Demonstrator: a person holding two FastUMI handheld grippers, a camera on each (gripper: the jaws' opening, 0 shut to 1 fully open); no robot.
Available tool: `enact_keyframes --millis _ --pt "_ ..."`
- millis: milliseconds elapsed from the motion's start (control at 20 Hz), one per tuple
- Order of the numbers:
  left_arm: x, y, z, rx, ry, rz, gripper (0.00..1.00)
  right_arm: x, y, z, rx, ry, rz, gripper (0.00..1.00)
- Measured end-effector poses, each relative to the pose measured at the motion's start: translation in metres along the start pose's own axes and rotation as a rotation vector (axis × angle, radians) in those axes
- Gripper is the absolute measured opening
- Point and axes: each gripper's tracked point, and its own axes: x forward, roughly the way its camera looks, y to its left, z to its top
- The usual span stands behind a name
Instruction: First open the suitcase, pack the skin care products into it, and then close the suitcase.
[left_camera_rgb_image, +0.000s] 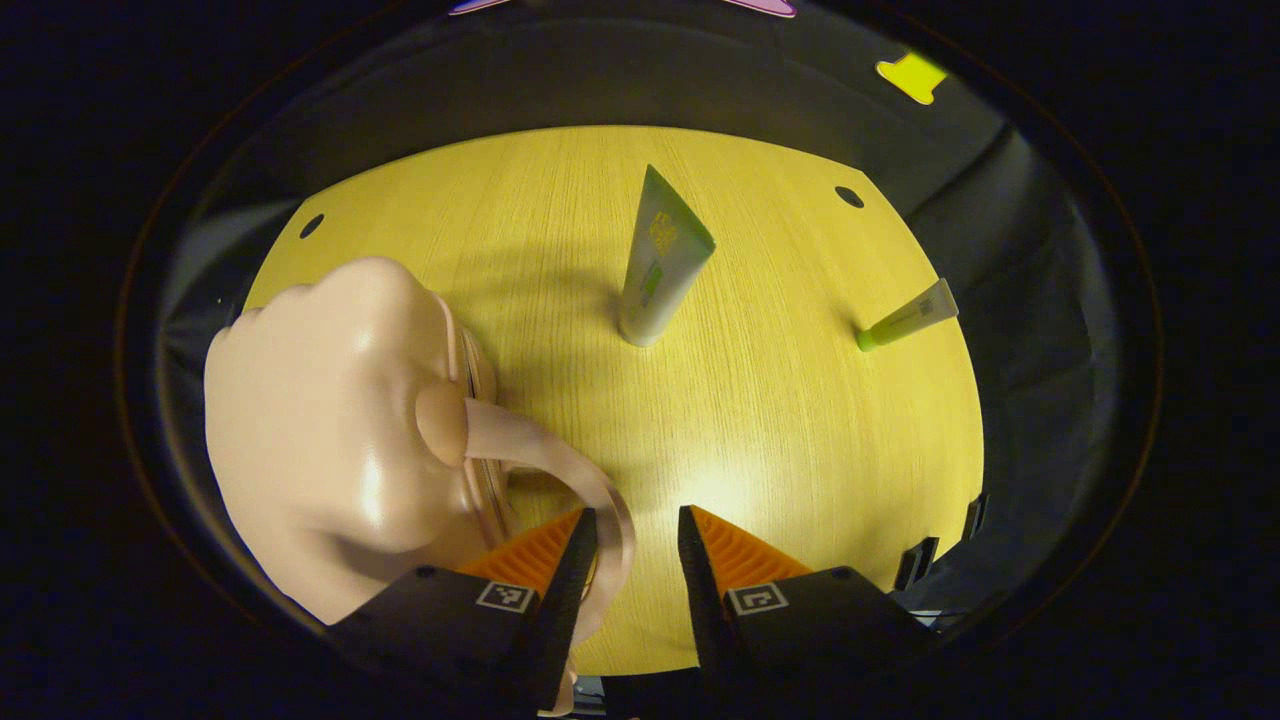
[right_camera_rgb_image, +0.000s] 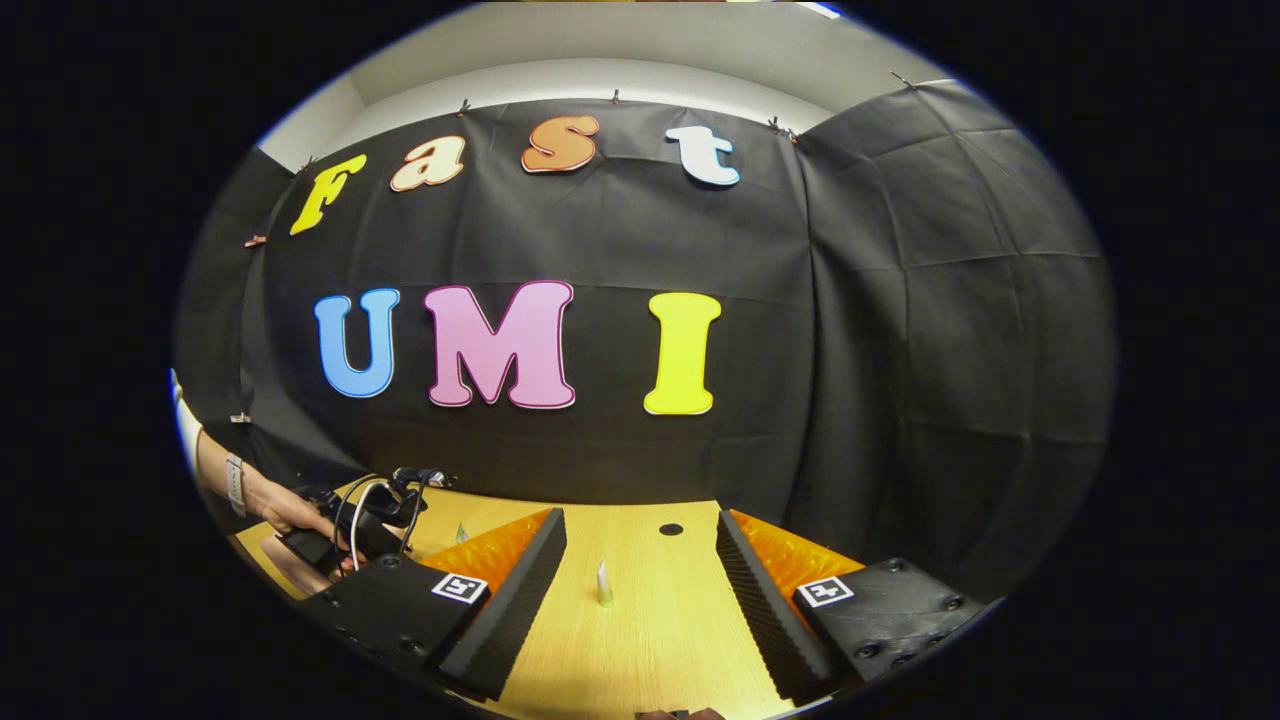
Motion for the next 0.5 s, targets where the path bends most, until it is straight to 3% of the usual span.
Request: enact_keyframes --millis 100,300,450,500 --pt "-0.001 0.002 0.0 -0.046 -0.006 0.008 0.5 0.001 0.003 0.001 0.0 0.0 0.01 0.96" --pt "0.004 0.008 -0.006 -0.095 0.022 0.068 0.5 0.003 0.01 0.0 -0.009 0.005 0.033 0.96" --pt "0.009 -0.001 -0.002 -0.09 0.014 0.044 0.48 0.0 0.009 0.0 -0.022 0.004 0.037 0.96" --pt "0.011 -0.004 -0.002 -0.073 0.017 0.03 0.53 0.0 0.009 -0.001 -0.025 0.007 0.037 0.96"
